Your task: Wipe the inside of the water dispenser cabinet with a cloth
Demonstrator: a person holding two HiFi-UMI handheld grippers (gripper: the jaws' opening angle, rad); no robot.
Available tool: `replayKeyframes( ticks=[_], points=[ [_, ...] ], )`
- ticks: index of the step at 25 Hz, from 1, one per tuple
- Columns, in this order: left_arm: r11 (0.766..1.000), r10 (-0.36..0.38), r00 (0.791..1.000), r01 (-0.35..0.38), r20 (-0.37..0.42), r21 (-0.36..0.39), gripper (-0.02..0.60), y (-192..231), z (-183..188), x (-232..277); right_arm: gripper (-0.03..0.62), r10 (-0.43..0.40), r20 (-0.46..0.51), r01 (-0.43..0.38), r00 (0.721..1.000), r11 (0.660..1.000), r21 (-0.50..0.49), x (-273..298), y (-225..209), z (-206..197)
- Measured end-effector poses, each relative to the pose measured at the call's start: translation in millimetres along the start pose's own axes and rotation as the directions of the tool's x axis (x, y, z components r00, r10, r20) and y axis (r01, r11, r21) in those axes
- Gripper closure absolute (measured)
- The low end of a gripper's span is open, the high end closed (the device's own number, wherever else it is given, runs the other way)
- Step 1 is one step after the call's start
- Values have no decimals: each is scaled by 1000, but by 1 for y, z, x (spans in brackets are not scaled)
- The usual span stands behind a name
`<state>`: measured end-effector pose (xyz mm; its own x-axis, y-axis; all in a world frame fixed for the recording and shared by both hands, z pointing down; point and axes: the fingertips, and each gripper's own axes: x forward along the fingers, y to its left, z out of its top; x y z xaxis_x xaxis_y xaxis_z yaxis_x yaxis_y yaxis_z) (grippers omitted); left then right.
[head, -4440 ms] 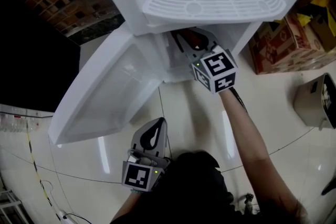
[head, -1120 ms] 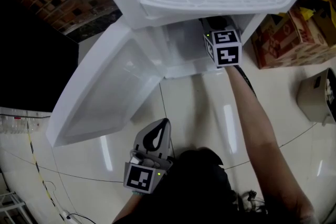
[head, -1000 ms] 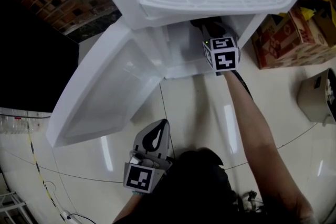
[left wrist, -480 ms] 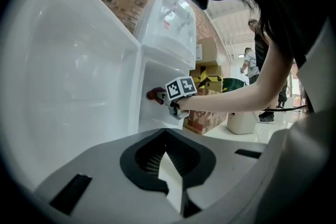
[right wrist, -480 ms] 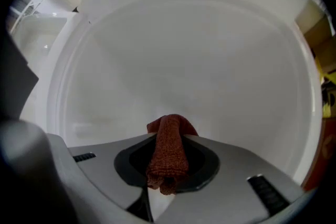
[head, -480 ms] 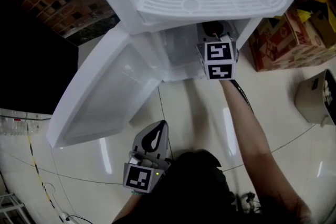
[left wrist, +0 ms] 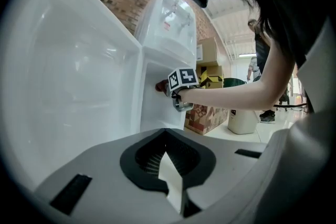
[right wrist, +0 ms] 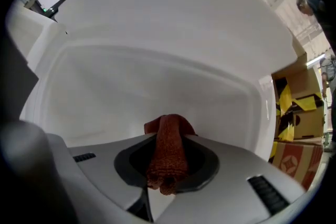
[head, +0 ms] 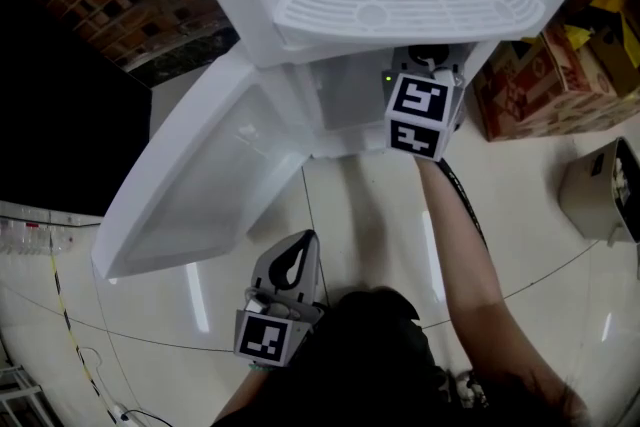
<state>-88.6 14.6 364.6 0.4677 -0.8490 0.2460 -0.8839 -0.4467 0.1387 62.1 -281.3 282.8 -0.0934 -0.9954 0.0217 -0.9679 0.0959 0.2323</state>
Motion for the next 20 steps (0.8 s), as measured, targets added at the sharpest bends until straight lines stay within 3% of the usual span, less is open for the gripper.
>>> replayKeyframes(
  ticks=[7, 14, 17, 20],
  points=[
    [1000, 2, 1000, -2, 6, 0, 604, 2, 1, -1, 517, 29, -177, -32, 984, 999, -18, -8, 6, -77],
    [1000, 16, 1000, -16, 4, -8, 604, 5, 0, -2, 517, 69, -357, -57, 932, 997, 44, -24, 19, -170],
    [1000, 15, 1000, -15, 4, -8, 604, 5, 0, -2, 517, 87, -388, -77, 917, 996, 41, -28, 21, -186],
    [1000, 11, 1000, -11, 5, -10, 604, 3, 0, -1, 517, 97, -344, -95, 934, 995, 23, -32, 18, -163]
  ],
)
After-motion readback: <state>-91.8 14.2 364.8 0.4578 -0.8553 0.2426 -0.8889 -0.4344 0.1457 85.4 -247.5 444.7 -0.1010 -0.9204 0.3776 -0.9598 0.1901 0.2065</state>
